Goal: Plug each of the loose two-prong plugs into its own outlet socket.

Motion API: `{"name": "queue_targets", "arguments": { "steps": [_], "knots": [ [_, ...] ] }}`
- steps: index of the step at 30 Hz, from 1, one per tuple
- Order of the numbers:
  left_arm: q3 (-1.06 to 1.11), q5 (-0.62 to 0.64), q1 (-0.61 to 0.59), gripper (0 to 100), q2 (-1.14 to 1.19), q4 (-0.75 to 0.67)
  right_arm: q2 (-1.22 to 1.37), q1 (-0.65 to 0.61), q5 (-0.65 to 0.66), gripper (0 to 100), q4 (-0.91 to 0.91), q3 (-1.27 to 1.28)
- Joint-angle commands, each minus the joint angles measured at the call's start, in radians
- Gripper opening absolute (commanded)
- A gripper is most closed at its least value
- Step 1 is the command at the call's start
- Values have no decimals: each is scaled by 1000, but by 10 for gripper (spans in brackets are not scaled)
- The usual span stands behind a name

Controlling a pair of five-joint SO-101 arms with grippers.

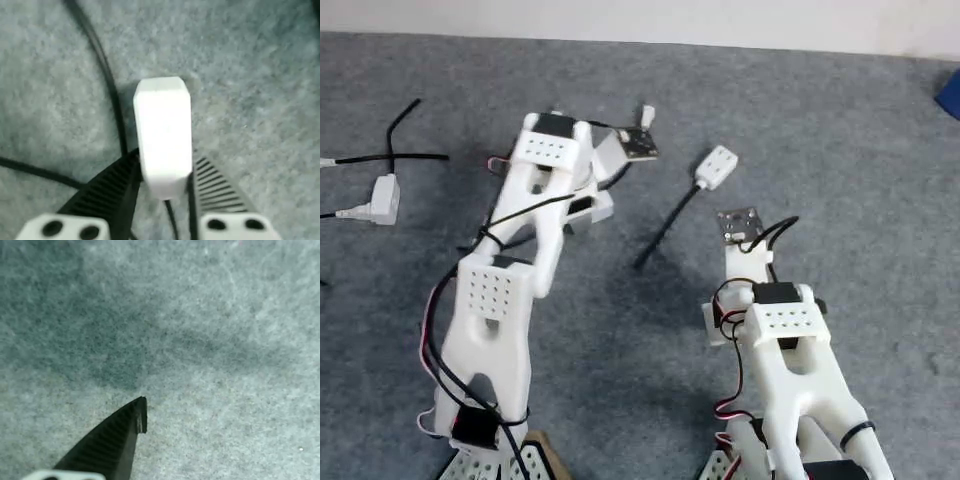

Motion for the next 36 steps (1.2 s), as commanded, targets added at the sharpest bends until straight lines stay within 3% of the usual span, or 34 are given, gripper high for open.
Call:
{"name": "queue_targets", "arguments": {
  "steps": [1,8,15,21,25,31,36],
  "knots": [
    [-15,-3,87,4,-24,106,-21,-5,9,568,-7,-4],
    [64,83,189,4,-188,203,-19,-4,9,568,-12,-4],
    [558,84,415,4,-716,204,-19,-1,11,568,-13,-4],
    [834,255,578,4,-1136,203,-19,-1,11,568,-13,-4],
    [897,327,572,5,-1182,203,-19,-1,11,568,-13,-4],
    [1010,292,489,5,-1061,133,-19,15,11,568,-8,-4],
    [1009,152,346,5,-912,12,-30,272,3,568,-16,-48]
  ]
}}
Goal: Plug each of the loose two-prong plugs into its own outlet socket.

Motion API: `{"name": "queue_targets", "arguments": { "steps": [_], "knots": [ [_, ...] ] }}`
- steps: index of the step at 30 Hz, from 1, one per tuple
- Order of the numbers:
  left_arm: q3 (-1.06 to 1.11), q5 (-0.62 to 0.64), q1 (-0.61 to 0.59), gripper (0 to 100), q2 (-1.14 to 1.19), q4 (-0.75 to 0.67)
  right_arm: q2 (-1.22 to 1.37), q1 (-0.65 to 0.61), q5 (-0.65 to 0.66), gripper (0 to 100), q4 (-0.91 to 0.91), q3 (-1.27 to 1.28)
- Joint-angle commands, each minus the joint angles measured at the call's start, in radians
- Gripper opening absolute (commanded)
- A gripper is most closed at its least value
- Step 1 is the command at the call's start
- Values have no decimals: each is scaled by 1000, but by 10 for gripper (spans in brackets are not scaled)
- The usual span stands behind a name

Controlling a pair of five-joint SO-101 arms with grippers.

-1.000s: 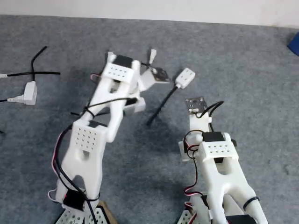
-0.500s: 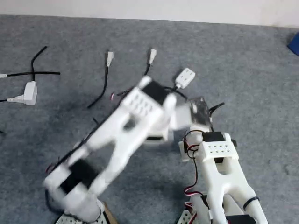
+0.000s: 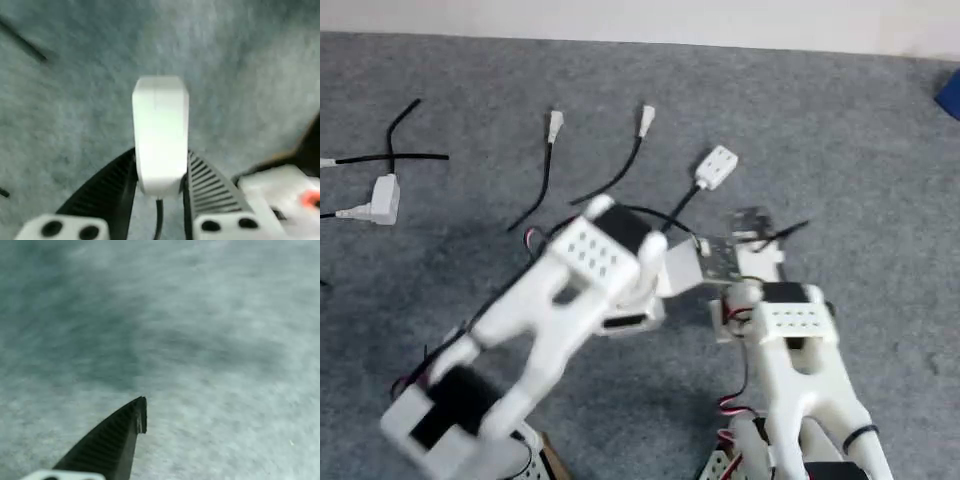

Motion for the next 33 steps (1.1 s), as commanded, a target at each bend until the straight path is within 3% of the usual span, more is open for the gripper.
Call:
{"name": "queue_targets", "arguments": {
  "steps": [1,11,15,18,24,29,33],
  "knots": [
    [-4,-115,-73,5,73,-72,-30,208,3,568,-13,-71],
    [2,-267,-35,5,150,-115,-31,604,41,568,-114,-150],
    [19,-311,-30,14,153,-117,-31,659,124,568,-116,-142],
    [45,-313,-31,110,153,-120,-31,697,127,568,-124,-148],
    [76,-311,-91,271,153,-265,-21,710,129,568,-179,-130],
    [38,-316,-150,287,182,-353,-31,702,130,568,-189,-77],
    [-120,-310,-213,285,331,-292,-31,702,132,568,-265,-19]
  ]
}}
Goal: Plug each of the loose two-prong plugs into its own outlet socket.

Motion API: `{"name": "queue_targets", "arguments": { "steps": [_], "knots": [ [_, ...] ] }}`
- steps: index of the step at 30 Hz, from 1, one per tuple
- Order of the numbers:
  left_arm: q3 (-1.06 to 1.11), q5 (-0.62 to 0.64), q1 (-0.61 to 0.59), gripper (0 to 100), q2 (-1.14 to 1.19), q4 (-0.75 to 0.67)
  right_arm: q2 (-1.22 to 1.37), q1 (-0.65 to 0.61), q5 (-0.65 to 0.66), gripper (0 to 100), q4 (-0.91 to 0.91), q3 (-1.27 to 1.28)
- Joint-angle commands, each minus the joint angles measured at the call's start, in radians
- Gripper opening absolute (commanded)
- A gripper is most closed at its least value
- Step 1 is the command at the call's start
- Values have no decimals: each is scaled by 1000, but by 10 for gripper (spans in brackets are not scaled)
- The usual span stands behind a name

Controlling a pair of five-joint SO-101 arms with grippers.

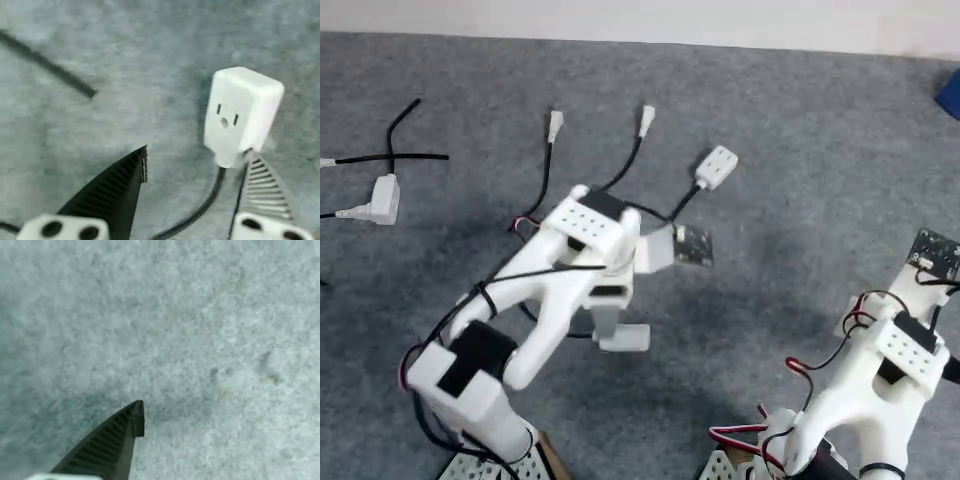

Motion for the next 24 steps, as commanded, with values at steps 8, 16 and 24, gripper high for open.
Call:
{"name": "queue_targets", "arguments": {
  "steps": [8,16,24],
  "knots": [
    [-378,-3,-50,284,321,176,-31,10,78,568,-97,70],
    [-538,-3,-85,272,450,173,-31,15,83,568,-94,71],
    [-676,-3,-143,210,516,218,-31,15,84,568,-93,71]
  ]
}}
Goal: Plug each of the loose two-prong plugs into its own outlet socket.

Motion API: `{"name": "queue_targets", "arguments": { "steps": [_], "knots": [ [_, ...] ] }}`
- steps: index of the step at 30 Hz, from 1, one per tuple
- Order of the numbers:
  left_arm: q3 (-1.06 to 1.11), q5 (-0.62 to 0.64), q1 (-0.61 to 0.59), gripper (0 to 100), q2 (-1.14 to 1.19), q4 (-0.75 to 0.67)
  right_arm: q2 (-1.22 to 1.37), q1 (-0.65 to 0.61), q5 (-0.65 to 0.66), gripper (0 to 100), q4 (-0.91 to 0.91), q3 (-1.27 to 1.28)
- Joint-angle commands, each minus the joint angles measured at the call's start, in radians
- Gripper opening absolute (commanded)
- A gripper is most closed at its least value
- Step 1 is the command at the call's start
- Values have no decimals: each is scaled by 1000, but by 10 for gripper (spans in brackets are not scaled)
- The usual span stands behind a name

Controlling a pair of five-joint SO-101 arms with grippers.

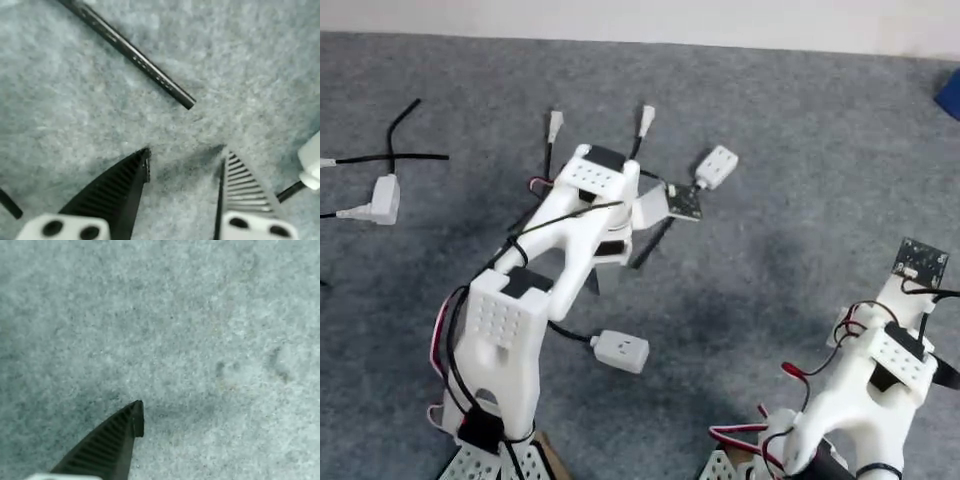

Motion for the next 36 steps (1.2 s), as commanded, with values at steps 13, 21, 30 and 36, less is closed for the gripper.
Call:
{"name": "queue_targets", "arguments": {
  "steps": [13,21,30,36],
  "knots": [
    [243,2,-137,176,-440,204,-31,-137,25,568,35,28],
    [714,23,-128,171,-797,28,-31,-278,21,568,58,45],
    [1150,-63,-73,173,-909,-295,-31,-285,18,568,94,68],
    [1153,18,47,175,-915,-416,-31,-286,18,568,93,73]
  ]
}}
